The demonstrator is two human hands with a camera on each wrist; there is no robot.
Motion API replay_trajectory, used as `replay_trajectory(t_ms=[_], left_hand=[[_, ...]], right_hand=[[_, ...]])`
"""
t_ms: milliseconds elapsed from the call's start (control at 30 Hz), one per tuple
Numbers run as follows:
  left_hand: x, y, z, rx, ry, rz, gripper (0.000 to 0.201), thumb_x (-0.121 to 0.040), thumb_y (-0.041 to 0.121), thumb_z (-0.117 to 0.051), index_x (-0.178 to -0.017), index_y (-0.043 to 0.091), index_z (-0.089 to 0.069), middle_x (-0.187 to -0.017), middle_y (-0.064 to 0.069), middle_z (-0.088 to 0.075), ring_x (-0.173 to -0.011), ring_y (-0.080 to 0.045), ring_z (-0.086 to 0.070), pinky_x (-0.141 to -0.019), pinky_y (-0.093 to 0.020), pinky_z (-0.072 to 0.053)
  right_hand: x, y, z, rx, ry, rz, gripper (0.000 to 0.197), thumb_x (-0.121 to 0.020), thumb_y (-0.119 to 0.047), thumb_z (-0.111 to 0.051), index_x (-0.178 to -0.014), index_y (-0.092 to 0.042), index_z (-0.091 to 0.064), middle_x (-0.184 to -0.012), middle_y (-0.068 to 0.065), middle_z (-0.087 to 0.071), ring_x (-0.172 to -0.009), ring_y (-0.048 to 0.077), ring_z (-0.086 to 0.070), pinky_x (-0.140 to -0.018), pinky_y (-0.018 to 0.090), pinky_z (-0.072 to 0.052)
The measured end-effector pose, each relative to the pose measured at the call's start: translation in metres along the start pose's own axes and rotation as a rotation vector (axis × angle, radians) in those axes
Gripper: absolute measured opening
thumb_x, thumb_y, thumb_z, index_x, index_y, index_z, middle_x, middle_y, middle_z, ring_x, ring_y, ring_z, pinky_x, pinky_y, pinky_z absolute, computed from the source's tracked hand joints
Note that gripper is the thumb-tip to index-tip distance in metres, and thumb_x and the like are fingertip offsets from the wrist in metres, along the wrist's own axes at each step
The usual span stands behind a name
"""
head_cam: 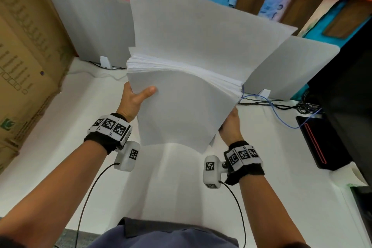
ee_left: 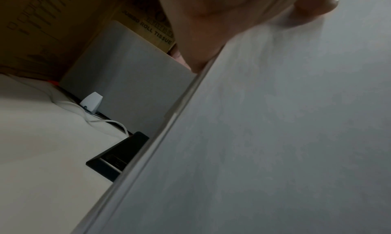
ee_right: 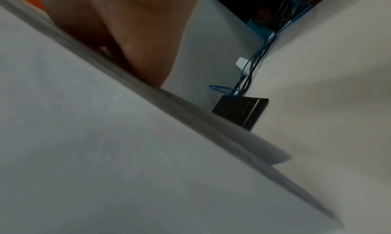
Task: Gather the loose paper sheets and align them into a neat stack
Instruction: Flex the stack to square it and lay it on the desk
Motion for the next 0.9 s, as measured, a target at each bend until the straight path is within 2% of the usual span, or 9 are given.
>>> replay_trajectory(t_ms=[100,167,233,300,400,533,733,800,900], left_hand=[[-0.003,-0.005,0.004,-0.025,0.023,0.040,0.028,-0.055,0.047,-0.076,-0.083,0.046,-0.071,-0.081,0.021,-0.071,-0.079,0.002,-0.066,-0.070,-0.015,-0.052],[-0.005,-0.008,0.006,-0.040,0.038,0.067,0.025,-0.058,0.041,-0.068,-0.082,0.034,-0.072,-0.078,0.021,-0.071,-0.077,0.002,-0.066,-0.067,-0.014,-0.051],[-0.007,-0.012,0.006,-0.067,0.057,0.082,0.026,-0.063,0.037,-0.068,-0.086,0.026,-0.064,-0.075,0.020,-0.071,-0.073,0.002,-0.067,-0.065,-0.014,-0.051],[-0.008,-0.016,0.007,-0.083,0.092,0.094,0.012,-0.077,0.022,-0.070,-0.085,0.021,-0.061,-0.070,0.020,-0.070,-0.069,0.003,-0.066,-0.063,-0.013,-0.050],[-0.009,-0.019,0.006,-0.107,0.156,0.104,0.011,-0.087,0.009,-0.060,-0.082,0.019,-0.063,-0.067,0.019,-0.070,-0.066,0.003,-0.066,-0.061,-0.014,-0.051],[-0.004,-0.006,0.000,-0.062,0.227,0.058,0.010,-0.086,0.011,-0.061,-0.079,0.017,-0.064,-0.065,0.019,-0.069,-0.065,0.002,-0.066,-0.061,-0.014,-0.050],[0.003,-0.004,-0.005,-0.082,0.131,0.050,0.018,-0.082,0.003,-0.064,-0.090,0.019,-0.062,-0.075,0.021,-0.071,-0.075,0.001,-0.067,-0.064,-0.014,-0.051],[0.001,-0.005,-0.007,-0.112,0.087,0.068,0.024,-0.079,0.002,-0.067,-0.095,0.020,-0.062,-0.080,0.021,-0.071,-0.080,0.001,-0.067,-0.067,-0.015,-0.051],[-0.002,-0.002,-0.007,-0.118,0.070,0.070,0.028,-0.077,0.001,-0.069,-0.094,0.023,-0.062,-0.081,0.021,-0.071,-0.081,0.000,-0.067,-0.068,-0.016,-0.052]], right_hand=[[-0.003,0.011,-0.005,0.017,-0.004,-0.047,0.039,-0.103,-0.027,-0.023,-0.089,-0.040,-0.056,-0.062,-0.027,-0.065,-0.068,-0.008,-0.060,-0.066,0.011,-0.047],[-0.002,0.007,-0.007,-0.152,0.043,-0.086,0.058,-0.103,-0.018,-0.024,-0.078,-0.061,-0.054,-0.059,-0.046,-0.052,-0.065,-0.025,-0.050,-0.063,-0.006,-0.036],[0.004,0.003,0.000,-0.097,0.092,-0.071,0.055,-0.099,-0.006,-0.031,-0.077,-0.054,-0.044,-0.056,-0.053,-0.043,-0.059,-0.030,-0.044,-0.059,-0.007,-0.032],[0.008,0.005,-0.005,-0.117,-0.043,0.038,0.028,-0.089,-0.008,-0.045,-0.099,-0.035,-0.047,-0.076,-0.034,-0.063,-0.074,-0.020,-0.054,-0.069,0.000,-0.040],[0.019,0.005,-0.017,-0.046,-0.102,0.118,0.044,-0.076,-0.011,-0.072,-0.113,-0.023,-0.050,-0.104,-0.011,-0.062,-0.090,-0.008,-0.062,-0.075,0.011,-0.049],[0.004,-0.018,-0.013,-0.069,0.089,0.123,0.028,-0.080,0.001,-0.067,-0.095,-0.021,-0.060,-0.091,-0.009,-0.064,-0.075,-0.009,-0.064,-0.074,0.011,-0.051],[0.000,-0.025,-0.003,-0.080,0.085,0.106,0.039,-0.076,0.001,-0.072,-0.111,-0.008,-0.057,-0.098,-0.002,-0.065,-0.083,-0.001,-0.066,-0.081,0.019,-0.053],[-0.001,-0.032,0.000,-0.067,0.082,0.099,0.038,-0.074,-0.001,-0.073,-0.108,-0.010,-0.058,-0.098,-0.002,-0.066,-0.084,0.002,-0.066,-0.079,0.024,-0.055],[0.000,-0.060,0.005,-0.081,0.039,0.173,0.033,-0.077,0.000,-0.070,-0.099,-0.021,-0.056,-0.096,-0.005,-0.063,-0.079,-0.003,-0.065,-0.068,0.017,-0.053]])
Point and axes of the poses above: each hand's wrist, its own x-axis away from the middle knuckle, its own z-axis out of the back of the hand, y = z × x, the point moved 8 cm from there along -x, towards the middle knuckle
